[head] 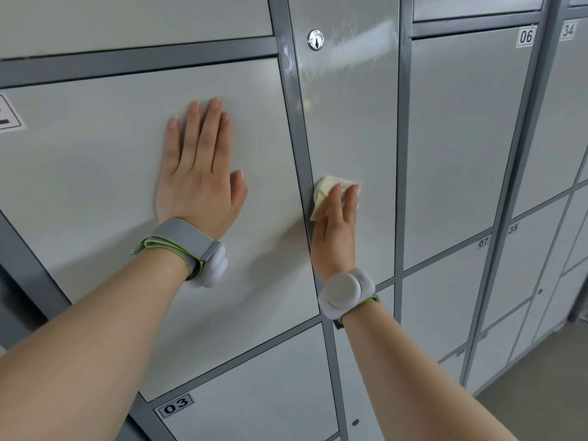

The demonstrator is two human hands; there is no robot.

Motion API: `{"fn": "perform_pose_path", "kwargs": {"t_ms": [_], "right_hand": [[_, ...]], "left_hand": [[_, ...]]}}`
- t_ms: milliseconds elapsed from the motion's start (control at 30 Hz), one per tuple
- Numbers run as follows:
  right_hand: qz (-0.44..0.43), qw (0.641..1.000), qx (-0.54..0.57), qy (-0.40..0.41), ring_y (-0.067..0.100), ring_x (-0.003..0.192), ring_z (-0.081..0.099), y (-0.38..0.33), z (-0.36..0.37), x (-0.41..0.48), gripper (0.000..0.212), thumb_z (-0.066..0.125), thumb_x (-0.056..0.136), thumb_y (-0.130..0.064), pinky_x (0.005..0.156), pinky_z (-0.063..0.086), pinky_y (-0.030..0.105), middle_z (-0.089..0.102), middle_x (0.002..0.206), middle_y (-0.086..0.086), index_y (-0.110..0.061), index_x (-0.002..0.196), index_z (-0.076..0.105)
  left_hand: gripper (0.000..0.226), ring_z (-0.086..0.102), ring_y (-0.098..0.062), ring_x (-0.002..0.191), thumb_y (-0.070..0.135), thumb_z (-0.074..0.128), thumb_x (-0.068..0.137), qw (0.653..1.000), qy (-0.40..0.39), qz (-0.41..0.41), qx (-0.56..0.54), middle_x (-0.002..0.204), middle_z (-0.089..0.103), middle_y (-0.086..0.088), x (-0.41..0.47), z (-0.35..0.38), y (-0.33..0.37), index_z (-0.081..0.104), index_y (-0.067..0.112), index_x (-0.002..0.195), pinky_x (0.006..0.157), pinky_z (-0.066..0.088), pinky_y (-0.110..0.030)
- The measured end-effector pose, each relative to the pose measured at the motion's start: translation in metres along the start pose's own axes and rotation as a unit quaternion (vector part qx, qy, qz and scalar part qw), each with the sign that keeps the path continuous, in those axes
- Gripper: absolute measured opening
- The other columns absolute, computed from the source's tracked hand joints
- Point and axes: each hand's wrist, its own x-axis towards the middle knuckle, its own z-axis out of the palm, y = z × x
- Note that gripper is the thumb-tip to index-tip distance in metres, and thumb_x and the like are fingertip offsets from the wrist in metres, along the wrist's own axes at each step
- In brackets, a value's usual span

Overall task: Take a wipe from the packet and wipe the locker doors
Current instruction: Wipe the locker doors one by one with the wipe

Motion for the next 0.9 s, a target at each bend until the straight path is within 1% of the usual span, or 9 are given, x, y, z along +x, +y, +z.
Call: {"fn": "perform_pose_path", "kwargs": {"t_ms": [133,267,400,467,533,633,733,833,900], "right_hand": [[-0.039,0.999,0.015,-0.007,0.028,0.146,-0.005,-0.029,-0.001,0.025,0.056,0.028,0.094,0.003,0.118,0.007,0.045,-0.002,0.157,0.020,-0.005,0.148,0.020],[-0.074,0.997,-0.003,0.004,0.030,0.146,-0.005,-0.025,0.005,0.018,0.056,0.025,0.092,-0.005,0.119,0.000,0.038,0.001,0.156,0.022,-0.002,0.148,0.020],[-0.057,0.998,-0.015,-0.006,0.023,0.144,-0.007,0.002,0.011,-0.014,0.061,0.026,0.088,-0.002,0.119,0.003,0.042,0.001,0.156,0.020,-0.004,0.148,0.016],[-0.030,0.999,-0.019,-0.019,0.024,0.145,-0.009,0.010,0.010,-0.024,0.065,0.028,0.087,0.002,0.119,0.005,0.045,-0.002,0.157,0.017,-0.006,0.149,0.012],[-0.018,1.000,-0.012,-0.022,0.028,0.146,-0.008,0.006,0.009,-0.024,0.063,0.029,0.088,-0.001,0.118,0.007,0.047,-0.003,0.157,0.018,-0.005,0.149,0.012],[-0.039,0.999,0.002,-0.025,0.030,0.146,-0.006,-0.017,0.009,-0.008,0.058,0.026,0.092,-0.012,0.118,0.007,0.048,-0.002,0.156,0.021,-0.002,0.148,0.017],[-0.079,0.996,-0.002,-0.033,0.028,0.145,-0.008,-0.028,0.011,0.001,0.057,0.023,0.091,-0.010,0.119,0.000,0.043,-0.002,0.155,0.022,-0.001,0.148,0.017],[-0.096,0.995,-0.012,-0.026,0.018,0.141,-0.012,-0.013,0.012,-0.009,0.058,0.017,0.091,-0.014,0.119,0.000,0.039,-0.004,0.155,0.016,-0.002,0.148,0.016],[-0.077,0.996,-0.018,-0.033,0.018,0.140,-0.013,0.004,0.013,-0.022,0.060,0.021,0.089,-0.010,0.119,0.001,0.042,-0.009,0.151,0.007,-0.004,0.148,0.012]], "left_hand": [[0.064,0.021,-0.040,0.140,0.019,0.045,0.087,1.000,0.005,0.000,-0.001,0.151,0.026,-0.023,0.000,0.000,0.000,0.027,-0.007,0.143,0.117,-0.001,-0.043],[0.064,0.021,-0.039,0.140,0.019,0.045,0.087,1.000,0.006,-0.002,-0.002,0.151,0.026,-0.022,0.000,0.000,0.001,0.027,-0.007,0.143,0.117,0.000,-0.043],[0.064,0.021,-0.039,0.140,0.019,0.044,0.087,1.000,0.003,-0.002,0.001,0.151,0.026,-0.022,0.001,0.000,0.001,0.027,-0.007,0.143,0.117,-0.001,-0.043],[0.064,0.021,-0.039,0.140,0.019,0.044,0.087,1.000,0.001,-0.003,0.001,0.151,0.026,-0.022,0.001,0.000,0.001,0.027,-0.007,0.143,0.117,-0.001,-0.043],[0.065,0.021,-0.039,0.140,0.019,0.044,0.086,1.000,0.002,-0.003,0.002,0.151,0.026,-0.022,0.001,0.000,0.001,0.027,-0.007,0.143,0.117,-0.001,-0.043],[0.065,0.021,-0.040,0.140,0.019,0.045,0.086,1.000,0.004,-0.002,0.002,0.151,0.026,-0.023,0.000,0.000,0.000,0.027,-0.007,0.143,0.117,-0.002,-0.042],[0.065,0.021,-0.040,0.140,0.019,0.045,0.086,1.000,0.006,-0.001,-0.003,0.151,0.026,-0.023,0.001,0.000,0.001,0.026,-0.007,0.143,0.117,-0.002,-0.042],[0.065,0.021,-0.040,0.140,0.018,0.046,0.086,1.000,0.005,-0.003,-0.005,0.151,0.026,-0.023,0.000,0.000,0.001,0.026,-0.007,0.143,0.116,-0.002,-0.042],[0.065,0.021,-0.040,0.140,0.019,0.045,0.086,1.000,0.005,-0.003,0.000,0.151,0.026,-0.023,0.000,0.000,0.000,0.026,-0.007,0.143,0.116,-0.002,-0.042]]}}
